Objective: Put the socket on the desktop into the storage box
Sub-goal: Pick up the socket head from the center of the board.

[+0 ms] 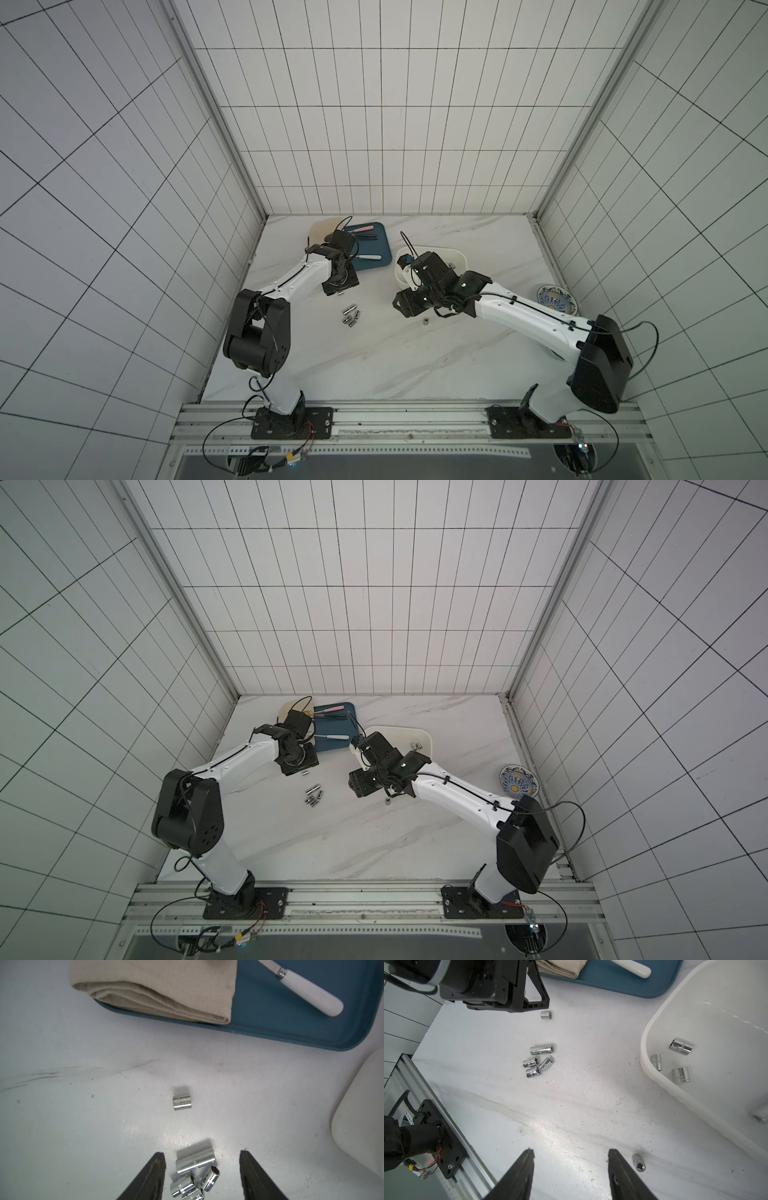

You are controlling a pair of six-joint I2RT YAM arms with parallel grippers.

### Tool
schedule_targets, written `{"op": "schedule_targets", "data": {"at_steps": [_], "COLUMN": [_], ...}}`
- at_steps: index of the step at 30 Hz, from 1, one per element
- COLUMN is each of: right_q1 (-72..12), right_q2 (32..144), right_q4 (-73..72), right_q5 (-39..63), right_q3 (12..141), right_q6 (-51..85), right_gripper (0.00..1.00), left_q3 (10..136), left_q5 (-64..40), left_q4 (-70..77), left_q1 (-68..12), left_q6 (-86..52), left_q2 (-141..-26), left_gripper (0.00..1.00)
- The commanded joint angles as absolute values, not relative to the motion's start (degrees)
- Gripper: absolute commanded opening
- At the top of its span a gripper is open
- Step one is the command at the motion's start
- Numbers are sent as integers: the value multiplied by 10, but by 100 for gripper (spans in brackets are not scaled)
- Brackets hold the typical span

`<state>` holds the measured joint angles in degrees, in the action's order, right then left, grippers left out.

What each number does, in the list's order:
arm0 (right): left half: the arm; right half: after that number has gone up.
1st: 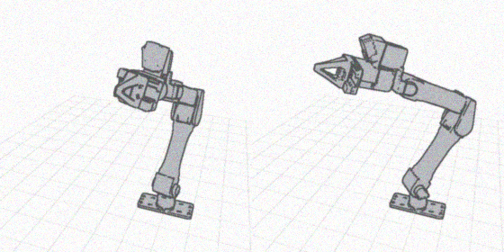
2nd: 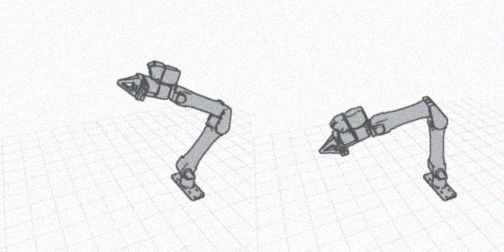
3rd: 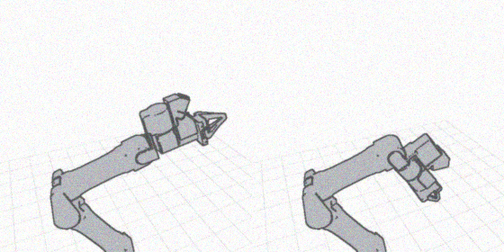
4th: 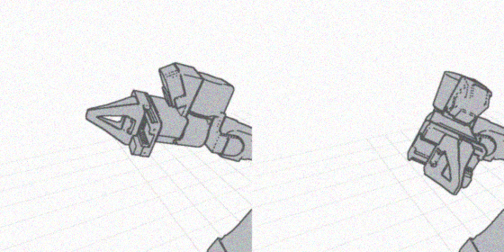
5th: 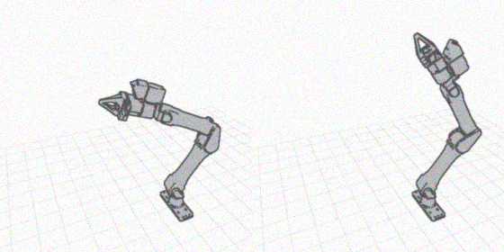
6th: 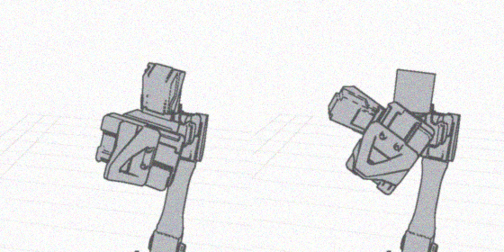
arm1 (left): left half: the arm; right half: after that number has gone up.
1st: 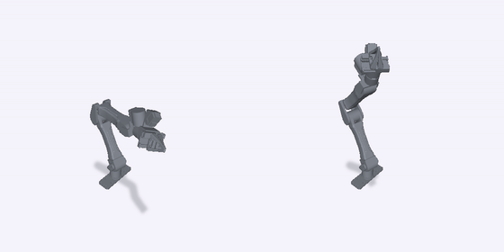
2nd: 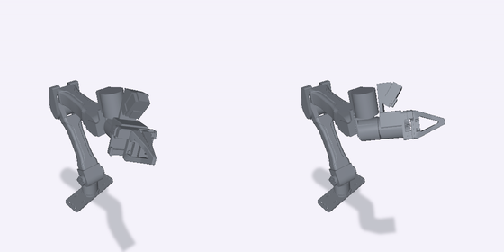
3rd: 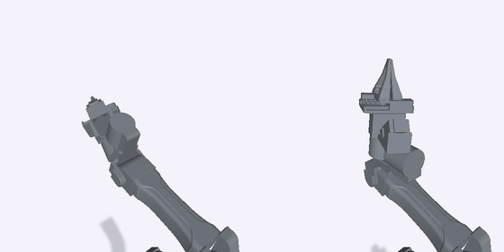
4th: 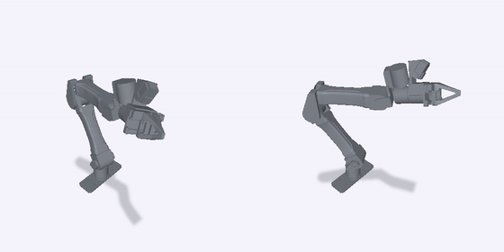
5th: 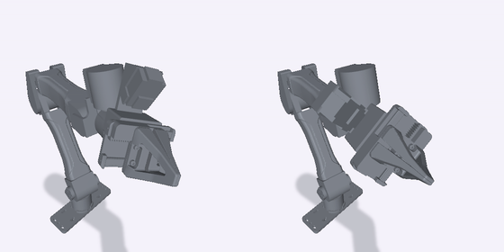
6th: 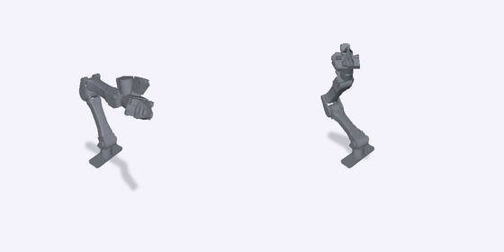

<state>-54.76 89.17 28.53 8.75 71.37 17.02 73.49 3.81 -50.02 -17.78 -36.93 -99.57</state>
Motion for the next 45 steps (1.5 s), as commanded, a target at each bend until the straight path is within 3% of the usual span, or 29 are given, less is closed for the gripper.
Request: {"op": "schedule_targets", "data": {"at_steps": [1,45], "right_q1": [-553,-548], "right_q2": [902,909], "right_q4": [281,277], "right_q5": [92,80], "right_q3": [740,733], "right_q6": [161,153], "right_gripper": [60,58], "left_q3": [744,769], "left_q5": [60,53], "left_q4": [-493,-467], "left_q1": [-174,-146], "left_q6": [-376,-377], "left_q2": [-1022,-1131], "left_gripper": [57,39]}}
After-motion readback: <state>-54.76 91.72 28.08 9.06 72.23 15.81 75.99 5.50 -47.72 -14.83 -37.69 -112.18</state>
